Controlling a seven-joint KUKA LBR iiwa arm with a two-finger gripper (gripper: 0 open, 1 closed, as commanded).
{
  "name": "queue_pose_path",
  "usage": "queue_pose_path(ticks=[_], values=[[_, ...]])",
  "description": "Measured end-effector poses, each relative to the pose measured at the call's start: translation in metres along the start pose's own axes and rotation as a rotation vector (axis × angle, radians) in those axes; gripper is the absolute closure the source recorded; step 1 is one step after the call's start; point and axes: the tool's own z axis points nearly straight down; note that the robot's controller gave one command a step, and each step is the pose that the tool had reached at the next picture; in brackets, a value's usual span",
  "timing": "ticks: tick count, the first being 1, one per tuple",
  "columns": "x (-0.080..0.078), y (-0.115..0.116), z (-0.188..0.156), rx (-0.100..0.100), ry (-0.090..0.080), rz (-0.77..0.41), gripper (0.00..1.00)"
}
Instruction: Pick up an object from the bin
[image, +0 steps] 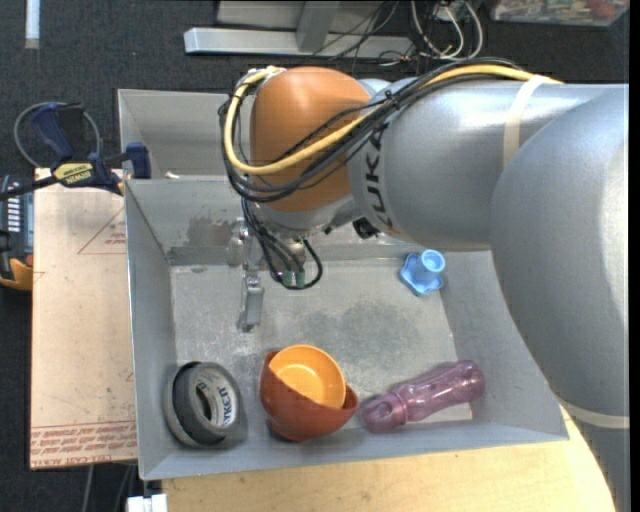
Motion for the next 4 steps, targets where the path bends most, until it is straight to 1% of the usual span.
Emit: queue_pose_path(ticks=[1,2,3,4], values=[[-0.002,-0.001,-0.005,-0.001,-0.007,0.004,0.00],[0.064,0.021,0.109,0.001,-0.007,-0.482,0.00],[0.058,0.021,0.044,0.000,-0.010,-0.078,0.00],[0.086,0.035,0.090,0.001,0.005,-0.004,0.00]])
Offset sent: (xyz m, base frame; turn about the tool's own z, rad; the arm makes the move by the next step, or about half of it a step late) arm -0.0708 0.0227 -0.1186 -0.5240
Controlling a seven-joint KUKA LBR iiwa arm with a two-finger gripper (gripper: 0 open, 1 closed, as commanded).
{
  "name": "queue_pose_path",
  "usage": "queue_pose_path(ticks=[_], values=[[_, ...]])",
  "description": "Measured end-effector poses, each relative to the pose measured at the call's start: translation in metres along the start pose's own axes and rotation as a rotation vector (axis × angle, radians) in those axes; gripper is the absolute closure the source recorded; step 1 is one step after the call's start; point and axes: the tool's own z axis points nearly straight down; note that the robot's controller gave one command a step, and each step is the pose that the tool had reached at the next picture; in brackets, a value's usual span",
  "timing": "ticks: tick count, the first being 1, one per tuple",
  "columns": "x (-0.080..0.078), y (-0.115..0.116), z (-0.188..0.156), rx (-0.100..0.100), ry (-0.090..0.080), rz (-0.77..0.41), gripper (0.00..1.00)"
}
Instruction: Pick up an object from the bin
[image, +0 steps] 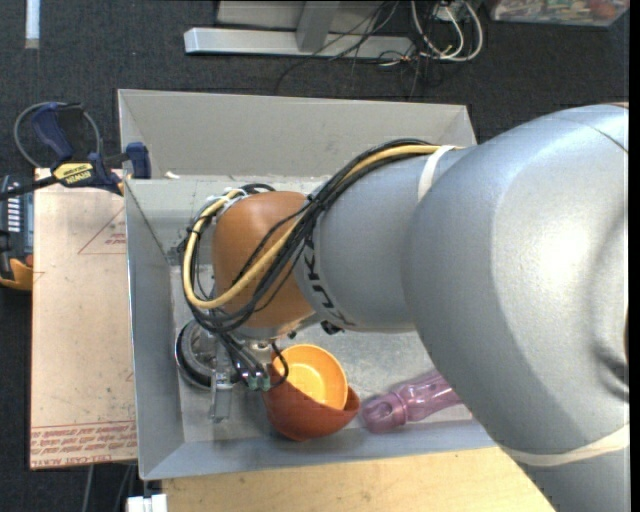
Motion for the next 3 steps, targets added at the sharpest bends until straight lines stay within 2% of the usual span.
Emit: queue_pose_path(ticks=[1,2,3], values=[[0.009,0.002,0.026,0.012,-0.028,-0.605,0.00],[0.012,-0.015,0.031,-0.002,0.022,0.063,1.00],[0.012,-0.015,0.030,-0.002,0.022,0.063,1.00]])
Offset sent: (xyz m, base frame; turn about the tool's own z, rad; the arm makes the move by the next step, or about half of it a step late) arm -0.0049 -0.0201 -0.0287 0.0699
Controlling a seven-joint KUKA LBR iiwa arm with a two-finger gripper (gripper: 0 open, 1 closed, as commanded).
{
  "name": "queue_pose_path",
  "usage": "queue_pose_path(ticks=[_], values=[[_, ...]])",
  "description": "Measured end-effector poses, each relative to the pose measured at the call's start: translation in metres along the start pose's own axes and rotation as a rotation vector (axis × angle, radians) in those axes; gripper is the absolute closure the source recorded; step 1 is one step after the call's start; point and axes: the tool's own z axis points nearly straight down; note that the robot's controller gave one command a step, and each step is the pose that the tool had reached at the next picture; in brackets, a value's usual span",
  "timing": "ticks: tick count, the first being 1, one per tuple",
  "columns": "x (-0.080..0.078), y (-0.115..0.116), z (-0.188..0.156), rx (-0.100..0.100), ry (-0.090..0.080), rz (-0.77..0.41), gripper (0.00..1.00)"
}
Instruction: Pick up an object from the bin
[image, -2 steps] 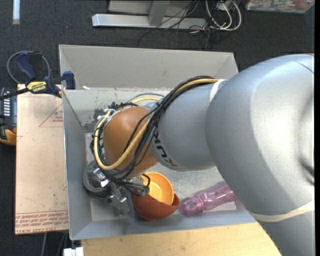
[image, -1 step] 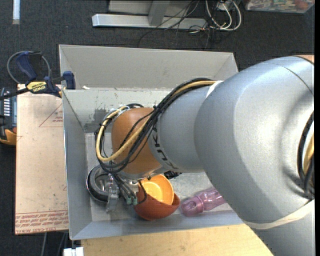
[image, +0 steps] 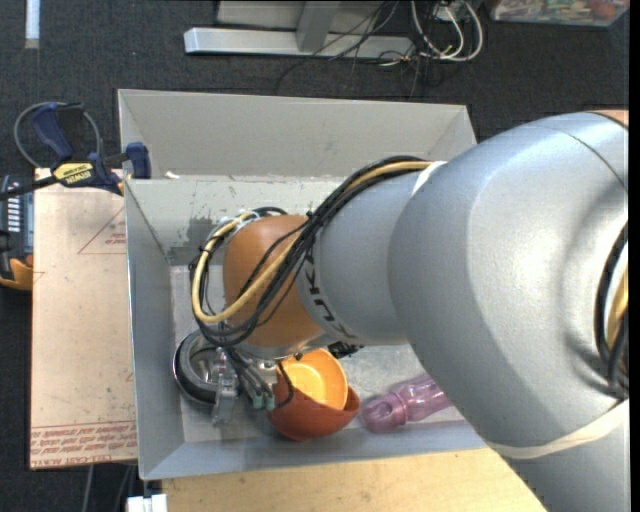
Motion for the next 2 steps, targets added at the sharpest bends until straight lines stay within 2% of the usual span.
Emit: queue_pose_path(ticks=[2], values=[[0.000,-0.002,-0.044,0.001,-0.004,0.001,1.00]])
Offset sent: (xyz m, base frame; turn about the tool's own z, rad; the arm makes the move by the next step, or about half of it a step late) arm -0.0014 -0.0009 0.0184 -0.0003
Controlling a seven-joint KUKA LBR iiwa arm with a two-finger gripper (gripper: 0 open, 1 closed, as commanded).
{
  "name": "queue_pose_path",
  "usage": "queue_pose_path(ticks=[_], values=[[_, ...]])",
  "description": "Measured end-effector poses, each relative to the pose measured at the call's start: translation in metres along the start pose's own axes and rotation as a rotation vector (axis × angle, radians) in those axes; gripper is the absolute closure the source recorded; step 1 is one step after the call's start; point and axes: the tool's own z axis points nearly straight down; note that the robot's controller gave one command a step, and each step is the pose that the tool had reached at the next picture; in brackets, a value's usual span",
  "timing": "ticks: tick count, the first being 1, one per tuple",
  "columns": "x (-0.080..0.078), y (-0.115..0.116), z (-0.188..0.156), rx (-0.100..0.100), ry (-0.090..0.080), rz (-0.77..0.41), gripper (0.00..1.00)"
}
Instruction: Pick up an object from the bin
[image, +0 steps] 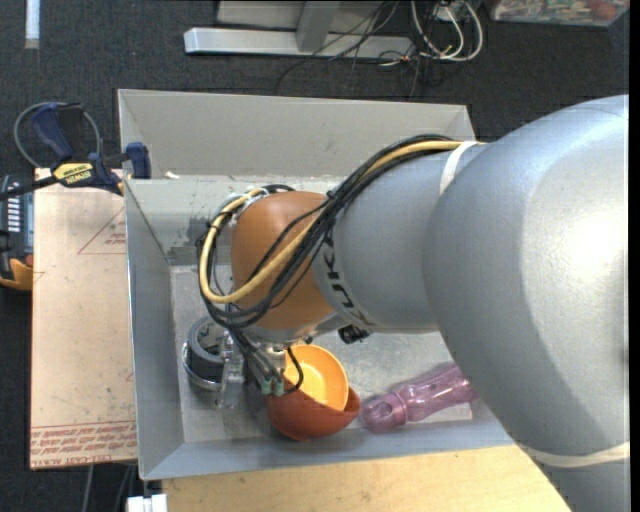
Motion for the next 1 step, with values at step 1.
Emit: queue_pose_path(ticks=[1], values=[[0.0006,0.0000,-0.0081,0.000,0.002,0.000,1.00]])
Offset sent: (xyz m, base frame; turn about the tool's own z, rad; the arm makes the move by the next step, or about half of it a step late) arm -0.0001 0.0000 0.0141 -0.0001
